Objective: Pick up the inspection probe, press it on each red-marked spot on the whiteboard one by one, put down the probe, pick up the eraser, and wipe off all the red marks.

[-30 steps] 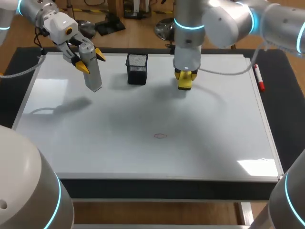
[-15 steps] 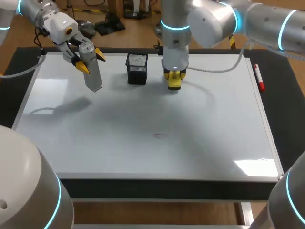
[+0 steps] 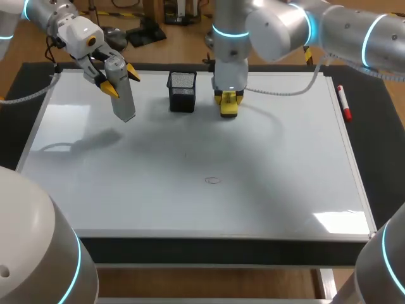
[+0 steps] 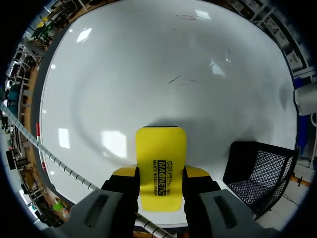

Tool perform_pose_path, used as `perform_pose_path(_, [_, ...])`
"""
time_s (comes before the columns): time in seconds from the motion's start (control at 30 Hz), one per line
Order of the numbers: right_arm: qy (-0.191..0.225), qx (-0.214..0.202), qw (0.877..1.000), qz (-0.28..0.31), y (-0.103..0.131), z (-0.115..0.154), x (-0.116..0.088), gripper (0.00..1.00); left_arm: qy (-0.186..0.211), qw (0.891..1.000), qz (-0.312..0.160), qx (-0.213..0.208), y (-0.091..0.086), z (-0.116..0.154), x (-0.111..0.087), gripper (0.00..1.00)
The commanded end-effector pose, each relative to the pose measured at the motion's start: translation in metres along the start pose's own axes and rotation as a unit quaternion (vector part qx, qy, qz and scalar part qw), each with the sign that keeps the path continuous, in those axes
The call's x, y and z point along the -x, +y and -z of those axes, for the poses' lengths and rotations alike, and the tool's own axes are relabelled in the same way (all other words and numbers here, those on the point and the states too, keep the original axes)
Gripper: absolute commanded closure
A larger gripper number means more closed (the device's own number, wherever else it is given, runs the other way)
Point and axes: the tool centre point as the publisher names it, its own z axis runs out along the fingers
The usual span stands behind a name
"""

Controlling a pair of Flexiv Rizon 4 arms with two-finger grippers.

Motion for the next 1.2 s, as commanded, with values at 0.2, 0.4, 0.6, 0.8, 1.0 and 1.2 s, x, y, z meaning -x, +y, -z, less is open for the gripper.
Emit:
perform_pose_path(0.2, [0.008,0.006,1.0,-0.005,-0.008,-0.008,0.001,1.0,0.003,1.0,-0.001,-0.001,0.0,0.002,0.001,1.0])
perform_pose_path(0.4, [0.005,0.005,1.0,-0.01,-0.008,-0.01,-0.001,1.0,0.003,1.0,-0.001,-0.001,0.0,0.002,0.001,1.0])
perform_pose_path(0.6, [0.009,0.003,1.0,-0.02,-0.007,-0.009,-0.006,0.02,0.003,1.0,-0.001,-0.001,0.0,0.002,0.001,1.0])
perform_pose_path(0.8, [-0.006,-0.003,0.999,-0.054,0.0,0.005,-0.021,0.0,0.003,1.0,-0.001,-0.001,0.0,0.002,0.001,1.0])
perform_pose_path(1.0, [-0.038,0.021,0.981,-0.19,0.002,0.022,-0.049,0.0,0.003,1.0,-0.001,-0.001,0.0,0.002,0.001,1.0])
perform_pose_path(1.2, [-0.097,0.073,0.921,-0.37,-0.004,0.043,-0.079,0.0,0.003,1.0,-0.001,-0.001,0.0,0.002,0.001,1.0])
